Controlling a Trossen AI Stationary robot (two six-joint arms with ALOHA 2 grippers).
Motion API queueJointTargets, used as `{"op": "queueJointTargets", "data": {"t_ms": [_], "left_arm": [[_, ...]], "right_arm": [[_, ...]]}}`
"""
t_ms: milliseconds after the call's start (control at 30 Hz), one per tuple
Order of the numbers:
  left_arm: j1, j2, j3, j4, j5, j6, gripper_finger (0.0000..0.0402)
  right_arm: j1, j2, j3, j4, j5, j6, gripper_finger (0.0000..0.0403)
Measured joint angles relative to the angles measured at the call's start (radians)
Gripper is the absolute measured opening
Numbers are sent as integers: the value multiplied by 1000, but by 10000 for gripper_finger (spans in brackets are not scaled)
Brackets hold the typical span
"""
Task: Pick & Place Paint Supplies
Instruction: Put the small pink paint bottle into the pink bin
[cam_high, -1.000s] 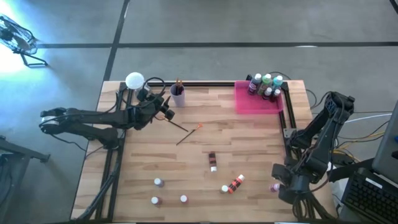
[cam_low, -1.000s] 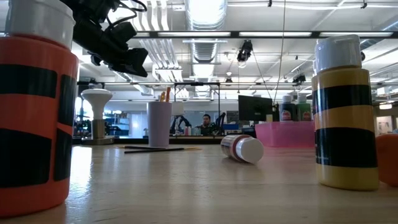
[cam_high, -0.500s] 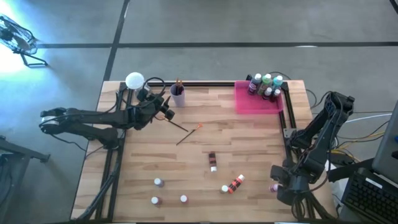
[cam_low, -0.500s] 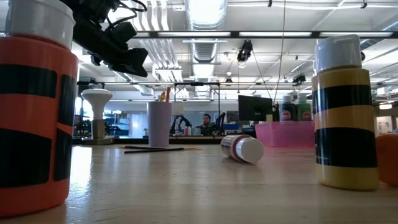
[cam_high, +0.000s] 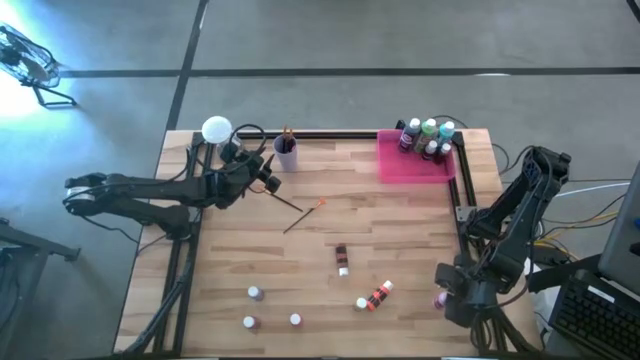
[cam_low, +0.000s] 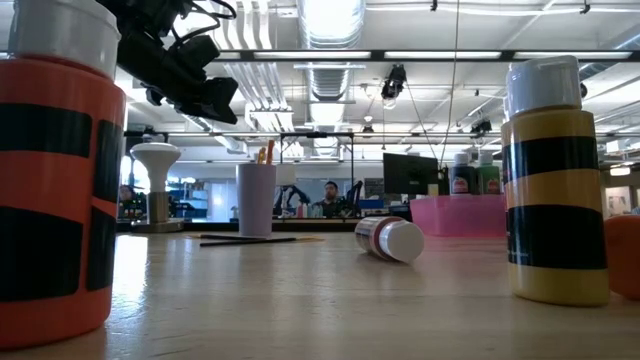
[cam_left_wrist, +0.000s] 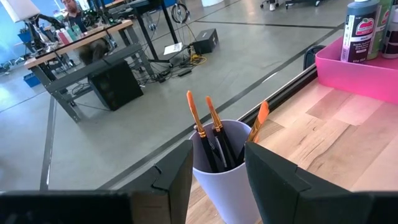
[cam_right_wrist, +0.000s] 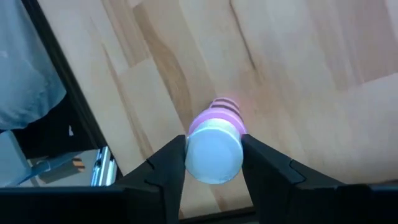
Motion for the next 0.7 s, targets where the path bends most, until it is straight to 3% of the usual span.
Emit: {"op": "queueJointTargets", "data": {"t_ms": [233, 700], "left_arm": [[0, 0, 0, 0, 0, 0, 151], [0, 0, 0, 0, 0, 0, 151]], "right_arm": [[0, 0, -1, -17, 3, 13, 113], [-5, 0, 2, -17, 33, 26, 112]]}}
